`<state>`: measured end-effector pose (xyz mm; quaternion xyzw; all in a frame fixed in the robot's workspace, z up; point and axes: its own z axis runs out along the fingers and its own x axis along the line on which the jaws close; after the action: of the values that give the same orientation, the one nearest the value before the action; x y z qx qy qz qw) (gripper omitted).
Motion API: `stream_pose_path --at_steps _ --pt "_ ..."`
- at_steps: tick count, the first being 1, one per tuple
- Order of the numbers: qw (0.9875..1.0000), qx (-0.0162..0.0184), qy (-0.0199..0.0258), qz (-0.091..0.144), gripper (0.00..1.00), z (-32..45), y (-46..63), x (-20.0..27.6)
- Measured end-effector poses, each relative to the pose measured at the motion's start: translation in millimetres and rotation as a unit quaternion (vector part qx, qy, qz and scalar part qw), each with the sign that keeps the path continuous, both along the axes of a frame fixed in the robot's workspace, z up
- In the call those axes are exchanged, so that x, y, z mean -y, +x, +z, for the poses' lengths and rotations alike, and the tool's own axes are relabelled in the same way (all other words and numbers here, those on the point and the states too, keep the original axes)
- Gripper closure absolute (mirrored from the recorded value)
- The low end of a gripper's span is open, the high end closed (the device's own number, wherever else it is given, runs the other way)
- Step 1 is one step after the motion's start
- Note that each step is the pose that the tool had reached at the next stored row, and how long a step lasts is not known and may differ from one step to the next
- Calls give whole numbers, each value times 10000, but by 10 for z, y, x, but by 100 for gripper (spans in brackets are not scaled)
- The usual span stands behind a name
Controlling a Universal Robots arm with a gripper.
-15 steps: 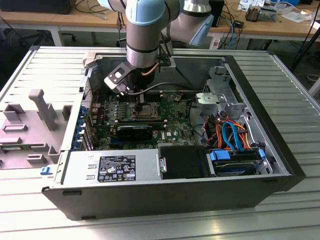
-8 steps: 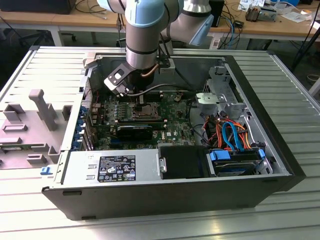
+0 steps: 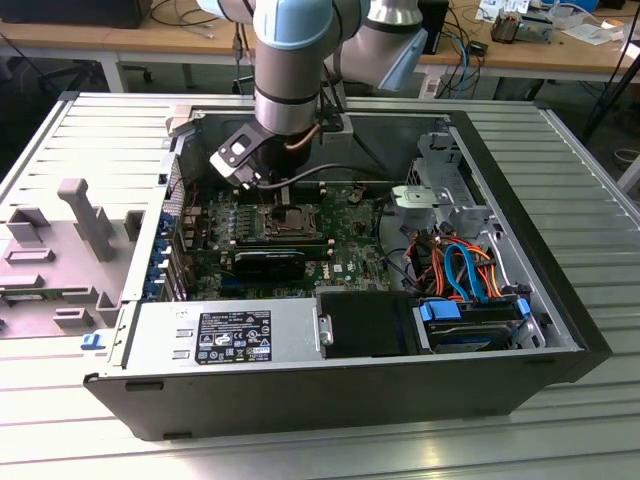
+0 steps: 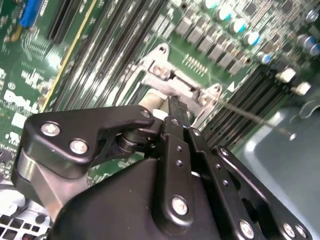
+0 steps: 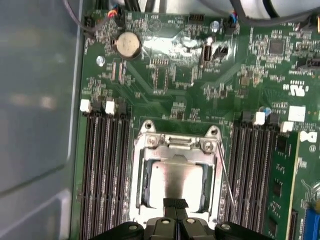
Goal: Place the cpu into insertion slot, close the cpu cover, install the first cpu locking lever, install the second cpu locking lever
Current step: 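Close the cpu cover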
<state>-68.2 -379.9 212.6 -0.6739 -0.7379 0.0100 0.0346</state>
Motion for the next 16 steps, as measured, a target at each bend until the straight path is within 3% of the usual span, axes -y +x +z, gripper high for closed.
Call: stream_pose_path --at_steps 1,5,12,16 --pt "10000 -29 0 -1 89 0 61 0" --pt "10000 -79 -2 0 89 7 171 1" --pt "10000 -87 0 0 89 162 198 0" --pt "10000 -86 0 -1 89 203 198 0"
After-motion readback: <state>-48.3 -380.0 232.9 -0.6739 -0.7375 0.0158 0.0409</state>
